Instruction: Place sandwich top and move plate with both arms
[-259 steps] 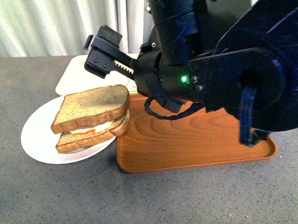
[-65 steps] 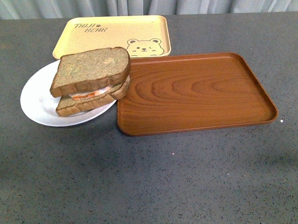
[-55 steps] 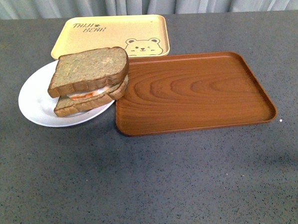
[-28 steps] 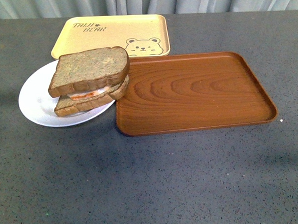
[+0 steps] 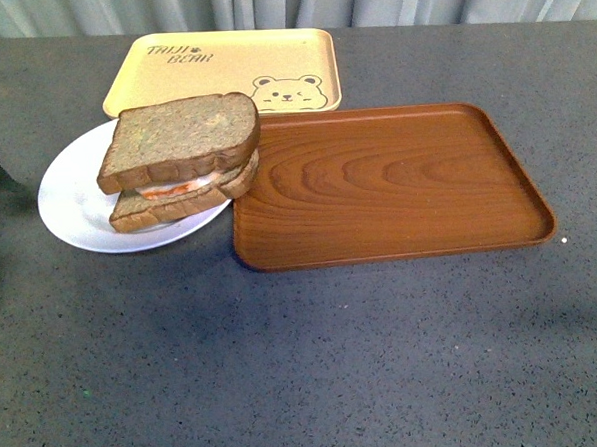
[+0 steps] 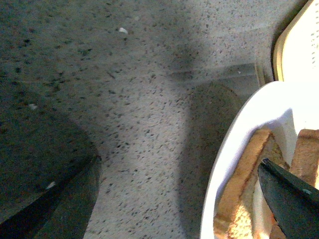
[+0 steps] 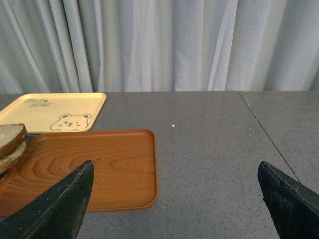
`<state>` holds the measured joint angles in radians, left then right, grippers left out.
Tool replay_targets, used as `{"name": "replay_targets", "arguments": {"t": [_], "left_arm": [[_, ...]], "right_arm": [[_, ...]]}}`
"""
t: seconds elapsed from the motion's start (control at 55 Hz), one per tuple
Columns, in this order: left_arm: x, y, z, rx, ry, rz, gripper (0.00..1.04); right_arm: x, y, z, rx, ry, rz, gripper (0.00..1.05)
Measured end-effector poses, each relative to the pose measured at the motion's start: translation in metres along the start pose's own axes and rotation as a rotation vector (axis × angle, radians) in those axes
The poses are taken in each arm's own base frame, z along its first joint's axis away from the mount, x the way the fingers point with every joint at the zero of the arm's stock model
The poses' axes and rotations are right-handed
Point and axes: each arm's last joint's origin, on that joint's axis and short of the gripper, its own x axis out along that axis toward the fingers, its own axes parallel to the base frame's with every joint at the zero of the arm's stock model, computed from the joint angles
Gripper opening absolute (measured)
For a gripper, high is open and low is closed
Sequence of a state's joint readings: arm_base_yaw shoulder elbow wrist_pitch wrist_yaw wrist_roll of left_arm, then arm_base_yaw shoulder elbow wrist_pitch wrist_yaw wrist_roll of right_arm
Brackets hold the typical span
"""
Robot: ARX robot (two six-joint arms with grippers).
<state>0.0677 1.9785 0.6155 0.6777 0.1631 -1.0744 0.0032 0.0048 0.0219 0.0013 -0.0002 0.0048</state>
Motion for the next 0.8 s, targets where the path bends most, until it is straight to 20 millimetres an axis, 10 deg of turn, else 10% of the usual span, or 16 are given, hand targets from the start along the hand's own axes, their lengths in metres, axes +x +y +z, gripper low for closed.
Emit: {"name": "replay_targets", "arguments": {"t": [0.6,0.8], "left_arm": [[0.03,-0.021,-0.018,-0.084,0.02,-0.049,0.95],[0.034,-0.016,-0.024,-0.102,0.044,-0.048,0.63]], "right_arm": [[0.0,0.0,0.0,0.0,0.0,0.0,0.96],[0.0,0.0,0.0,0.0,0.0,0.0,0.96]]}}
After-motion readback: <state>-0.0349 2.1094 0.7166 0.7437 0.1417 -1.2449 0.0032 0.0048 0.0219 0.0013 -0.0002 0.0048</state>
